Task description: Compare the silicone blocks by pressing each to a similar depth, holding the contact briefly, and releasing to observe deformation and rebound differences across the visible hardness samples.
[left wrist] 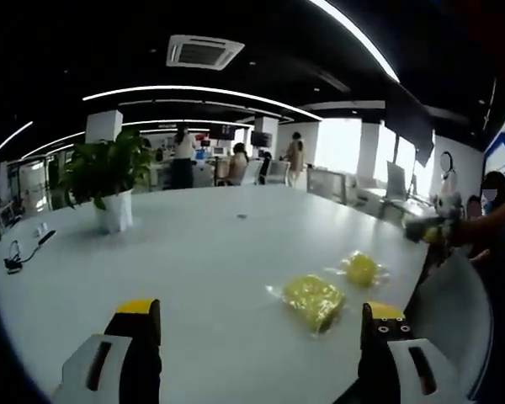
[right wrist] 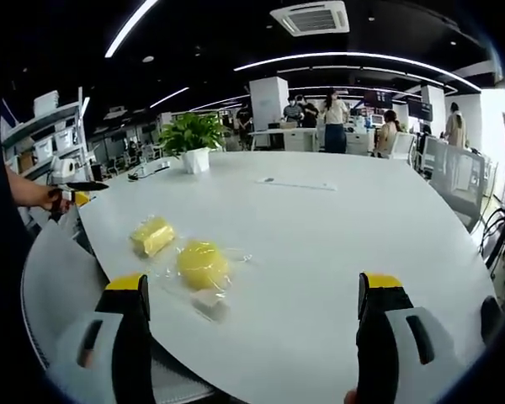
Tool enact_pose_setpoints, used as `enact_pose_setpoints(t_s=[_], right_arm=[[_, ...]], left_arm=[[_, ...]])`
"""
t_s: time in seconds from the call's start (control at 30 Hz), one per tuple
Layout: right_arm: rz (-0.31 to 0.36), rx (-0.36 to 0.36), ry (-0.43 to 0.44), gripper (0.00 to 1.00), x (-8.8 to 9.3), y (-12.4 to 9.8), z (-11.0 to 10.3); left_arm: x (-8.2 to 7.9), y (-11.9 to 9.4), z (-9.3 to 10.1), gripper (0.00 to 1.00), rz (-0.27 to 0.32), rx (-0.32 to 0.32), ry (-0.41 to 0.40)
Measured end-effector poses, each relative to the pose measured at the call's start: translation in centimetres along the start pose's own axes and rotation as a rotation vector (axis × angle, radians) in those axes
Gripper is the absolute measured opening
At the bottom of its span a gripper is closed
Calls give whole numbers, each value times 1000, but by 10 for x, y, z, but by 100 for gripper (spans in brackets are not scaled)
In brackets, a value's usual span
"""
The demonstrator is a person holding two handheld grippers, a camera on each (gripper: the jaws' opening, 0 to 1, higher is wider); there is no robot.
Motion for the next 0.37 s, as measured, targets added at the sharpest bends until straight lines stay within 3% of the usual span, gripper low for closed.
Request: enact_pose_setpoints(t_s=[0.37], right_arm=[[-1, -5, -4, 97, 1, 0, -1]], left_arm=[[1, 3, 3, 100, -9, 7, -12]])
Point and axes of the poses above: the point that each gripper's makers call its tool centre point, and the gripper's own axes: y roughly forward along the fingers, z roughly to its right, x roughly out of its underside, the point moved 5 cm from there along -y, roughly backward along the fingers, and after that the axes turned 10 degrees about x, right-handed, at the moved point
